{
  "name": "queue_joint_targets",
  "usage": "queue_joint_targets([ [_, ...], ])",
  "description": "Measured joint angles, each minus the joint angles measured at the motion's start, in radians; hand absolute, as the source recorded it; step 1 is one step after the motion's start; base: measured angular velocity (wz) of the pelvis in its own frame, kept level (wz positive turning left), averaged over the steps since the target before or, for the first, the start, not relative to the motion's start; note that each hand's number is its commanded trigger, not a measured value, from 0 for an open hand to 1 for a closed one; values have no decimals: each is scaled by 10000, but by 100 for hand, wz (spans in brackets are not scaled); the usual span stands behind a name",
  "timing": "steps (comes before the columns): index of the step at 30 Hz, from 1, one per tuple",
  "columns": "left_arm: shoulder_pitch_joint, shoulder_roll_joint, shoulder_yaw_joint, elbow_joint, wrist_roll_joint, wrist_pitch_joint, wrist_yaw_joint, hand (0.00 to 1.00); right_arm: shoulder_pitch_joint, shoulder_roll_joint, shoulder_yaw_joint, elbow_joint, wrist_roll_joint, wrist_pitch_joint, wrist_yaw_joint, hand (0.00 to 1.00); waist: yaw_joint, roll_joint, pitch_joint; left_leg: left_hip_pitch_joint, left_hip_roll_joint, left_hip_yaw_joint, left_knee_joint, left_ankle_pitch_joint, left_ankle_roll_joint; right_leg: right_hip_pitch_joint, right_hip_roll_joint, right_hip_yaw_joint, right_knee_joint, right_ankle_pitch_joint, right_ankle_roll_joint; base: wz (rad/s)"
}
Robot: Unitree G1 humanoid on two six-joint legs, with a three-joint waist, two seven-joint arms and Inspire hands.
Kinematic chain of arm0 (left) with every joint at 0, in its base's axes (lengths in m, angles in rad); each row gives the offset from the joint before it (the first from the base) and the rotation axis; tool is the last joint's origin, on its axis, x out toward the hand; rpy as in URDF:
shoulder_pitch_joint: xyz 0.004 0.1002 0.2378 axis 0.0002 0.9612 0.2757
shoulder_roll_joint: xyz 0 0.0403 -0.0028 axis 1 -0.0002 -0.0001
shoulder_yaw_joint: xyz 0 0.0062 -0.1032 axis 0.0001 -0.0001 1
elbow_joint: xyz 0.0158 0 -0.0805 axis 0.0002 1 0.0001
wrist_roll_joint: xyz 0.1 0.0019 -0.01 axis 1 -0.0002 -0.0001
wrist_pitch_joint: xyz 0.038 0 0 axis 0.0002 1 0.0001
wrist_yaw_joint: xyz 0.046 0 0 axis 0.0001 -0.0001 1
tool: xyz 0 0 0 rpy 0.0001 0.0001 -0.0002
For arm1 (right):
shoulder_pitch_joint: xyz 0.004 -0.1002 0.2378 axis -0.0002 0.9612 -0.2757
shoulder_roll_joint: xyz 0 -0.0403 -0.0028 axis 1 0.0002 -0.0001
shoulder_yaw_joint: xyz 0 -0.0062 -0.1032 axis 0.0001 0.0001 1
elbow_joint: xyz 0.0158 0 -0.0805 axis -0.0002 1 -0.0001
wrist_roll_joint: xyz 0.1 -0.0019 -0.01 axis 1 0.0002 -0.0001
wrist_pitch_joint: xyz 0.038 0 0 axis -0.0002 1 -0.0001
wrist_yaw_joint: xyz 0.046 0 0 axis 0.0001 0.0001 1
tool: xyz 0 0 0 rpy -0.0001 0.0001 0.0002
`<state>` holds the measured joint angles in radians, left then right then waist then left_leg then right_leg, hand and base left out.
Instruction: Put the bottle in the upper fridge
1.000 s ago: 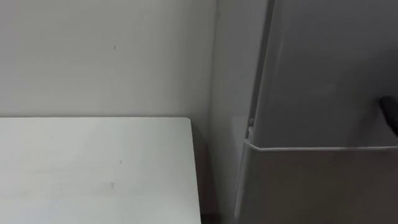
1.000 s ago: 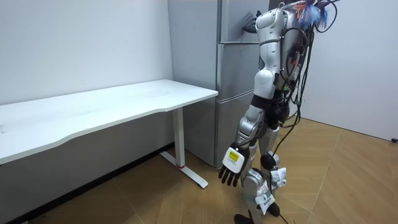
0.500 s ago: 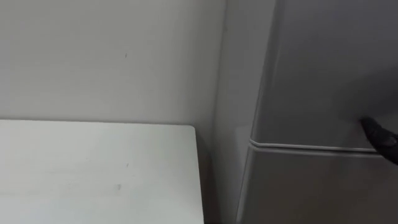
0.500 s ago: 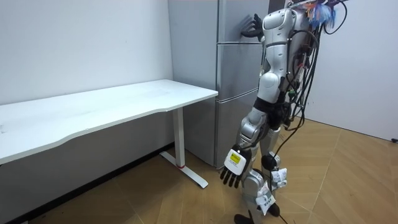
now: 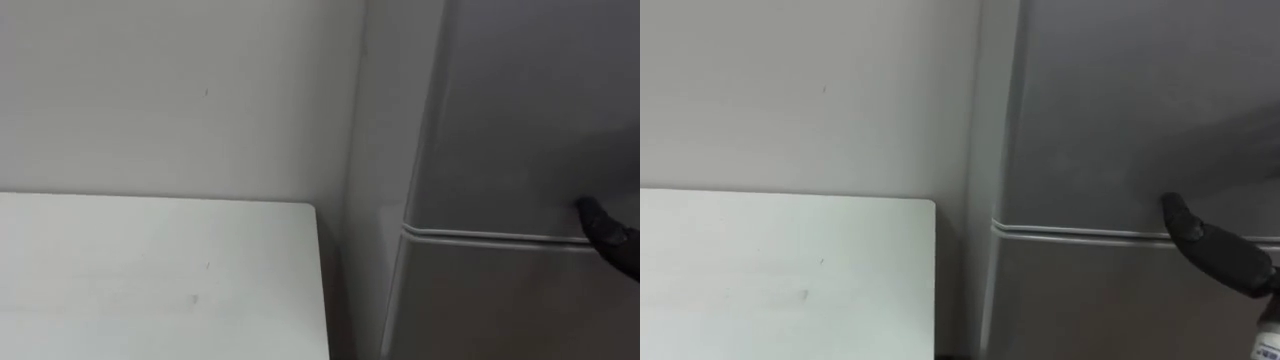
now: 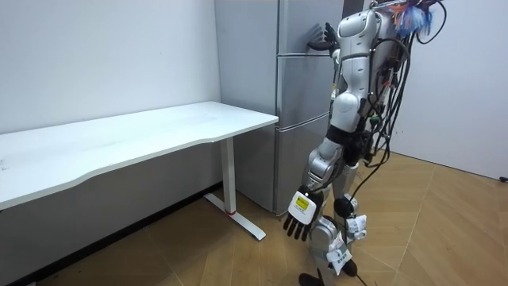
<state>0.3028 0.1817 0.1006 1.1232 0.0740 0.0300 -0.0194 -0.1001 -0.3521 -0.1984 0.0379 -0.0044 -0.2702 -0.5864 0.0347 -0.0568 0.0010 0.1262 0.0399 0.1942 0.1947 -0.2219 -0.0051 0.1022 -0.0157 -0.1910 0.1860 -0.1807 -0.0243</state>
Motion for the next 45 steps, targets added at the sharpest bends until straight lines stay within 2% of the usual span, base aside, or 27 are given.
queue_joint_targets([
  [12, 52, 99, -32, -145, 0, -66, -7, 0, 0, -4, -2, -32, 560, 9, -144, 0, -24, 7, -12, -8, -3, -53, 12, 1, 0, 16, -18, -63, -3, -1, 0, 0],
  [17, 225, 119, 401, -629, 80, -88, -139, 0, 14, -16, -215, -241, 555, 124, -33, 0, -132, -44, -99, -44, -19, -98, 10, 3, 2, 18, 11, -143, -6, 0, 2, 2],
  [22, 423, 122, 580, -877, 72, -96, -139, 0, 15, -23, -259, -509, 672, 333, 8, 0, -327, -19, -140, -124, -51, -216, 23, 3, 4, 21, 6, -237, -12, 3, 16, 8],
  [27, 436, 115, 647, -949, 65, -170, -145, 0, 43, -430, -447, -541, 744, 321, 13, 0, -478, 11, -123, -152, -117, -395, 24, 19, 31, 11, -35, -317, -16, -33, 59, 9],
  [31, 462, 126, 940, -947, -35, -308, -195, 0, 43, -681, -1426, -497, 961, 524, -461, 0, -508, -11, -113, -116, -145, -446, -5, 18, 37, 70, -56, -347, -31, -54, 93, 4],
  [32, 490, 126, 937, -947, -39, -308, -194, 0, 48, -777, -1714, -475, 1052, 545, -689, 0, -535, 1, -84, -99, -151, -446, -22, 16, 39, 96, -61, -345, -36, -65, 106, 0],
  [34, 523, 126, 950, -946, -31, -308, -185, 0, 107, -833, -2123, -473, 1154, 544, -980, 0, -612, -56, -36, -76, -159, -442, -64, 17, 40, 73, -64, -337, -26, -91, 110, 0],
  [38, 569, 125, 1130, -942, -31, -345, -101, 0, 540, -834, -2954, -361, 1154, 585, -1517, 0, -697, -85, -29, -91, -158, -400, -97, 18, 39, 28, -55, -333, -26, -134, 104, 0],
  [45, 583, 135, 1322, -928, -40, -371, 133, 0, 1147, -834, -3297, -297, 1371, 758, -2113, 0, -755, -215, -29, -12, -154, -303, -96, 19, 36, 26, -38, -162, -21, -159, 99, -6],
])
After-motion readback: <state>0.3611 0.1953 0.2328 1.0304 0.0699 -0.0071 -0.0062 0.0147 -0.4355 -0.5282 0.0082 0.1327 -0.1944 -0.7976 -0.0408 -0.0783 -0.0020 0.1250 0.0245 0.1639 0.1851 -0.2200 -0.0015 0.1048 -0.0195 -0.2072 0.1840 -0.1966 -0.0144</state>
